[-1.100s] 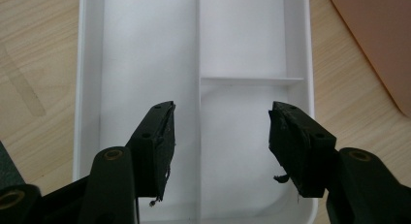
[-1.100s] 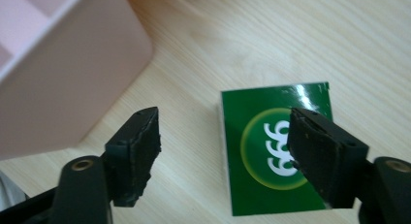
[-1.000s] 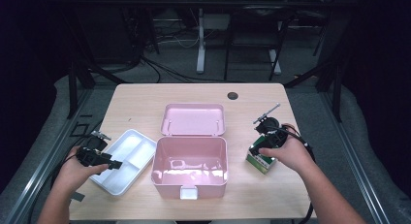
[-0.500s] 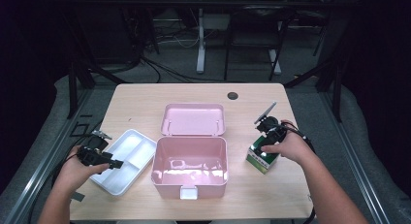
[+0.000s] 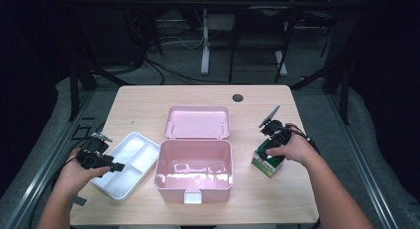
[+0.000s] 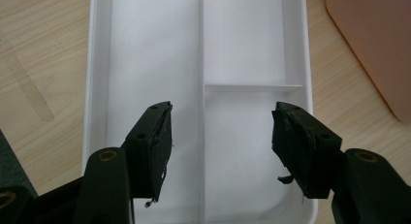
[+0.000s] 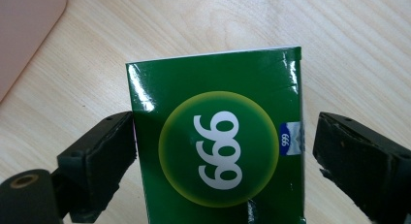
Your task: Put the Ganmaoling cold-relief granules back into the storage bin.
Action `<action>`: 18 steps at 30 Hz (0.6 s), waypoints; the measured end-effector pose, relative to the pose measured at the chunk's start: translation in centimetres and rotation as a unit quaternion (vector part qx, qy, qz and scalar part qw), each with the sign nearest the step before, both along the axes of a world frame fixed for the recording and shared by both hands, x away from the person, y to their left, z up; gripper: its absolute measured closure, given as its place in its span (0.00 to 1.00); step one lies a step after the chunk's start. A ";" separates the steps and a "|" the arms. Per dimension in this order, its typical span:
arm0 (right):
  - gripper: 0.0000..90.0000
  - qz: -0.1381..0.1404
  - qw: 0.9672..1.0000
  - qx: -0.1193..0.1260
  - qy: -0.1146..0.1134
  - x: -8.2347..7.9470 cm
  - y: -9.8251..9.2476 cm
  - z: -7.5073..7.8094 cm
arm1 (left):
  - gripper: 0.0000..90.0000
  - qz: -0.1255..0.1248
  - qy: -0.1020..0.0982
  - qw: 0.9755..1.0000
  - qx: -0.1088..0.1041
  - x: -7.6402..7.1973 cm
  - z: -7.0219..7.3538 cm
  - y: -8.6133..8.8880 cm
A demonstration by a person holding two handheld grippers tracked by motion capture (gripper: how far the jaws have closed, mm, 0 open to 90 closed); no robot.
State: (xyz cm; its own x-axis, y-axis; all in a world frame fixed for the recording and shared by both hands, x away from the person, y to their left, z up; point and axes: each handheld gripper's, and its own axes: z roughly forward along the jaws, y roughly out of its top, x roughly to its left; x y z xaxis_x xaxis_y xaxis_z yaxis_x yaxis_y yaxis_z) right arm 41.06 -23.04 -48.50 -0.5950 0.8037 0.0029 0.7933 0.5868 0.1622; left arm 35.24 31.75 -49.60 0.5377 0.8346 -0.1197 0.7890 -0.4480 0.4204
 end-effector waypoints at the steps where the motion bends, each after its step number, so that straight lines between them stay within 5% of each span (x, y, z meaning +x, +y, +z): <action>1: 0.09 -0.001 1.000 0.004 -0.005 0.0 0.0 -0.1 | 0.44 0.001 0.001 1.000 0.002 0.0 0.0 0.1; 18: 0.14 0.010 1.000 0.004 0.002 -0.9 0.2 0.0 | 0.45 0.004 0.001 1.000 0.003 0.0 -0.1 0.2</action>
State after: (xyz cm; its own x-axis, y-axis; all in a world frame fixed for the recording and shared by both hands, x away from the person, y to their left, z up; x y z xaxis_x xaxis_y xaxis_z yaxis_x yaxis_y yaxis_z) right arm 40.15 -22.83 -48.49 -0.6106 0.7918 0.0116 0.7823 0.6009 0.1639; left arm 35.27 31.99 -49.68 0.5299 0.8400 -0.1165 0.7941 -0.4433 0.4157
